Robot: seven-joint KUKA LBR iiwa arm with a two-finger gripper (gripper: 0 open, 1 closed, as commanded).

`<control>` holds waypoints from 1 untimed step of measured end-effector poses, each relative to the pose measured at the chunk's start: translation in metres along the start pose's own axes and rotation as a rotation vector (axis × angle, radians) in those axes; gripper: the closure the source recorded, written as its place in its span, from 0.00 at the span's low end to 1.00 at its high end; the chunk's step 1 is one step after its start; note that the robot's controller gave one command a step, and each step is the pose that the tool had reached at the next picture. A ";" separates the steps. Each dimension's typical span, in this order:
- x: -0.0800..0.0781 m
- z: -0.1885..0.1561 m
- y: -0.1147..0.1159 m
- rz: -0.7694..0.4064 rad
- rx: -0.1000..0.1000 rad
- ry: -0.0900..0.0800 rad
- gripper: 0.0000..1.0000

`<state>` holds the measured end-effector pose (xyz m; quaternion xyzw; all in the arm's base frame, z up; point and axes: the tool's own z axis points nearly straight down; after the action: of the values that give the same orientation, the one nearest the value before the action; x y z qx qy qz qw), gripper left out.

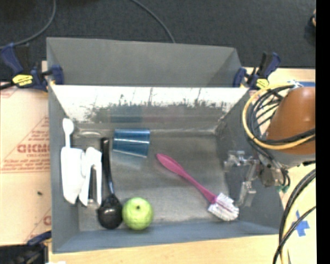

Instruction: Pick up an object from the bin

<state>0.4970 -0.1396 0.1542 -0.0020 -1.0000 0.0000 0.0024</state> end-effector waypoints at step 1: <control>-0.002 -0.004 0.001 -0.005 0.002 -0.008 0.00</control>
Offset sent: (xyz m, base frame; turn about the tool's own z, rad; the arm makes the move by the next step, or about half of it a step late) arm -0.0217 0.0257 -0.0842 0.3511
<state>0.4990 -0.1390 0.1585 0.0007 -1.0000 0.0009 -0.0015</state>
